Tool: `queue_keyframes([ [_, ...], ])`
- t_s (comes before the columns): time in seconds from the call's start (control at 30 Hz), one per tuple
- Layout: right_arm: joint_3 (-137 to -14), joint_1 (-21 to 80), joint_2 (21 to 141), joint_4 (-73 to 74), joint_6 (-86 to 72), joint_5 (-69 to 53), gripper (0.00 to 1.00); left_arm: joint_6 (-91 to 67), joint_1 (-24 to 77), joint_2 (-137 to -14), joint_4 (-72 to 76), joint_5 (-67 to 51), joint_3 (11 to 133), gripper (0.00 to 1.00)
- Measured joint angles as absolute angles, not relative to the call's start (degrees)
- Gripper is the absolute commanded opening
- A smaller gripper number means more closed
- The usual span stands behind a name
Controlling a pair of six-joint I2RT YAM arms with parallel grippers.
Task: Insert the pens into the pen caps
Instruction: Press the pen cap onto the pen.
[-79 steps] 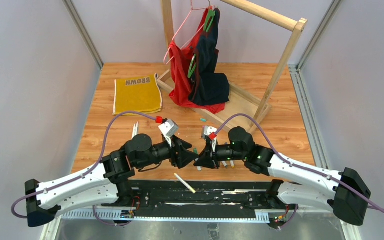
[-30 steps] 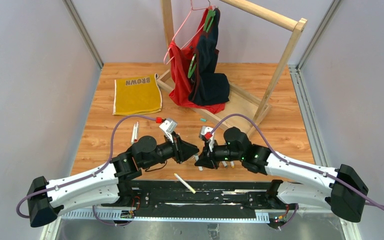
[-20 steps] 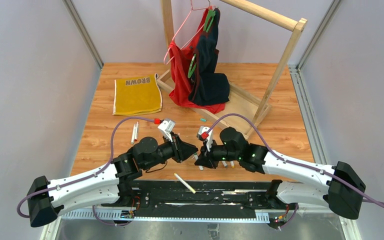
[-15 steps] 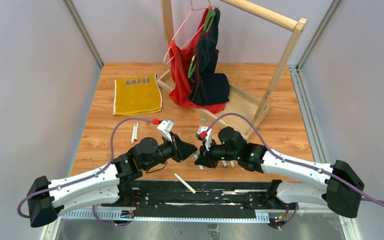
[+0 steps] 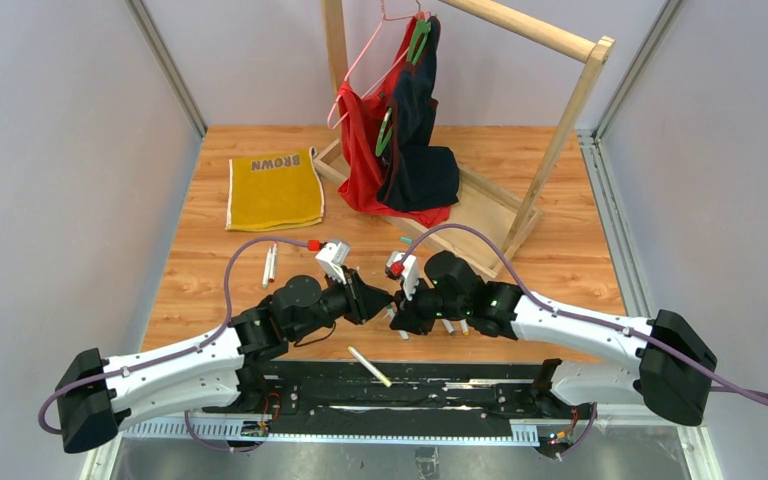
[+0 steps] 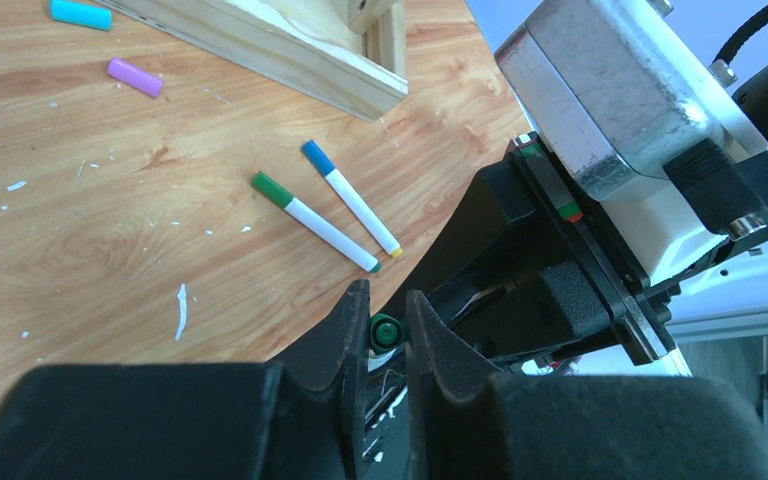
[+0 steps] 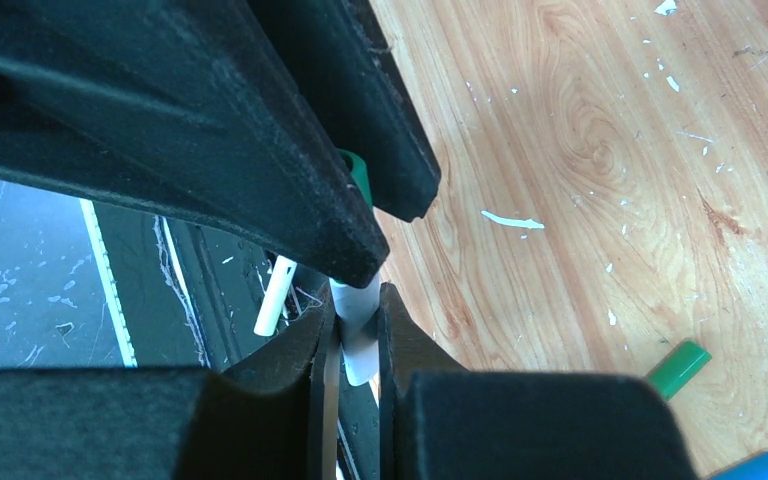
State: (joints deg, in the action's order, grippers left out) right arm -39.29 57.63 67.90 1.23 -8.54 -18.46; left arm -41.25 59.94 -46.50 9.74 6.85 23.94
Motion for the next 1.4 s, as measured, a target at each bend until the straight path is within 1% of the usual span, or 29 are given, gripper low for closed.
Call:
queue_keyframes([
  [0.03,-39.4,57.67,68.14,1.32,-8.51,-18.46,0.01,-41.15,59.92,-46.5,9.76,6.83,23.83,0.05],
  [0.13,-39.59,57.74,68.53,1.23,-8.49,-18.55,0.01,-40.36,59.81,-46.37,9.78,6.68,23.79,0.27],
  [0.17,-39.59,57.74,68.6,1.15,-8.49,-18.74,0.01,-39.97,59.81,-46.22,9.76,6.52,23.79,0.35],
  [0.2,-39.59,57.74,68.62,1.02,-8.51,-18.94,0.01,-39.57,59.81,-46.0,9.74,6.33,23.79,0.46],
  [0.23,-39.62,57.71,68.62,0.03,-8.54,-18.85,0.01,-39.0,59.81,-45.63,9.13,5.56,23.77,0.55],
  [0.3,-39.92,57.54,68.49,-0.99,-8.64,-18.55,0.01,-37.01,59.92,-44.34,6.87,5.96,23.77,0.71],
  [0.4,-39.88,57.43,68.25,-1.72,-8.75,-18.22,0.01,-33.43,59.75,-41.74,3.66,7.7,24.4,0.88],
  [0.47,-39.88,57.39,68.14,-3.7,-8.99,-17.34,0.01,-31.16,60.2,-40.25,1.87,7.7,25.65,0.96],
  [0.5,-39.88,57.28,68.05,-4.82,-9.02,-16.99,0.01,-29.87,60.6,-39.44,1.17,7.66,26.41,0.98],
  [0.57,-39.88,57.21,67.77,-6.11,-9.17,-16.23,0.01,-27.66,61.01,-37.43,0.73,7.86,27.35,1.0],
  [0.8,-39.64,56.53,66.24,-9.23,-10.57,-14.74,0.01,-21.85,60.99,-28.25,2.85,7.57,25.23,1.0],
  [0.93,-38.13,56.03,63.68,-11.84,-12.64,-14.72,0.01,-21.67,60.99,-26.33,6.87,5.21,19.66,0.9],
  [1.0,-37.45,55.83,61.91,-13.45,-14.06,-14.85,0.01,-22.35,60.99,-26.39,9.34,3.6,16.03,0.84],
  [1.1,-37.04,55.83,59.66,-15.88,-16.03,-15.4,0.01,-23.66,60.99,-27.27,12.38,1.72,12.23,0.77],
  [1.3,-36.99,55.81,58.06,-20.75,-19.59,-19.35,0.01,-26.13,60.99,-30.48,19.29,-0.91,11.55,0.71],
  [1.4,-36.99,55.81,58.06,-22.09,-21.34,-21.8,0.01,-27.38,60.99,-31.99,23.05,-2.07,11.57,0.64],
])
